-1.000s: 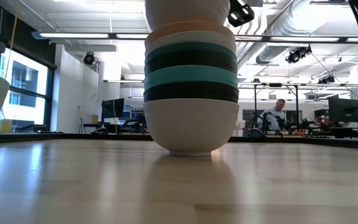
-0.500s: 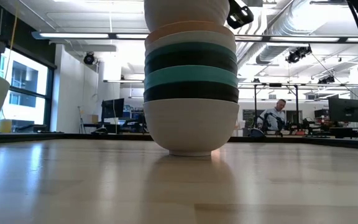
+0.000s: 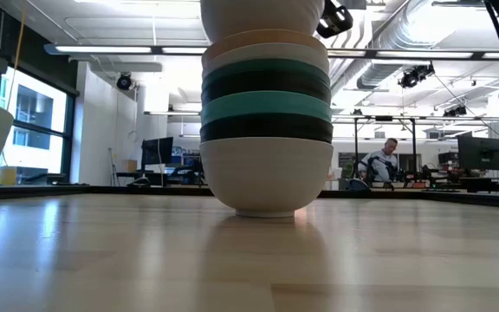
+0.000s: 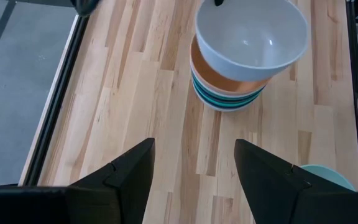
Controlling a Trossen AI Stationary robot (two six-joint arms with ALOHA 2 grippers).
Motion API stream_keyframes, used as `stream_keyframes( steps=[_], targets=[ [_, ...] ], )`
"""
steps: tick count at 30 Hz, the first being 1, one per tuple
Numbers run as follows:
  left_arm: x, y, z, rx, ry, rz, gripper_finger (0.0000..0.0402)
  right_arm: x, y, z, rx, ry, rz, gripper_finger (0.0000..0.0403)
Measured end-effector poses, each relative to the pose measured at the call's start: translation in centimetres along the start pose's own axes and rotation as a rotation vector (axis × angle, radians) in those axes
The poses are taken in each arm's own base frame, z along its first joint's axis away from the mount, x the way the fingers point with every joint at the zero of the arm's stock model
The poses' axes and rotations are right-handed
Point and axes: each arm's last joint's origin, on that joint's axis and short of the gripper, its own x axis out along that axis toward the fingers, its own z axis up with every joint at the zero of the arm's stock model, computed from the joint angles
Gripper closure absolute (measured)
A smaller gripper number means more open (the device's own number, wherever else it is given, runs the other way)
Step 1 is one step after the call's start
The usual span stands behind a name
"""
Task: Nest bowls inside each other
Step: Stack the white bowl on top of the brown bowl
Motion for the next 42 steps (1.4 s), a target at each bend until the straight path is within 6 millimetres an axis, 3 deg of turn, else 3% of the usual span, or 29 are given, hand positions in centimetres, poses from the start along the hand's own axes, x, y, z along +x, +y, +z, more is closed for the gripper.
stream_keyframes(
  steps=[31,38,42],
  targets=[
    [0.0,0.0,0.1,-0.018,-0.006,-0.003,0.0190,0.0,-0.1,0.1,-0.110,-0.042,-0.050,0.0403],
    [0.0,-0.4,0.0,-0.010,-0.007,-0.017,0.0190,2.9,-1.2,-0.1,-0.078,0.063,-0.122,0.0403],
    [-0.1,-0.6,0.0,-0.003,-0.007,-0.022,0.0190,3.1,-1.4,-0.4,-0.082,0.074,-0.134,0.0403]
  ],
)
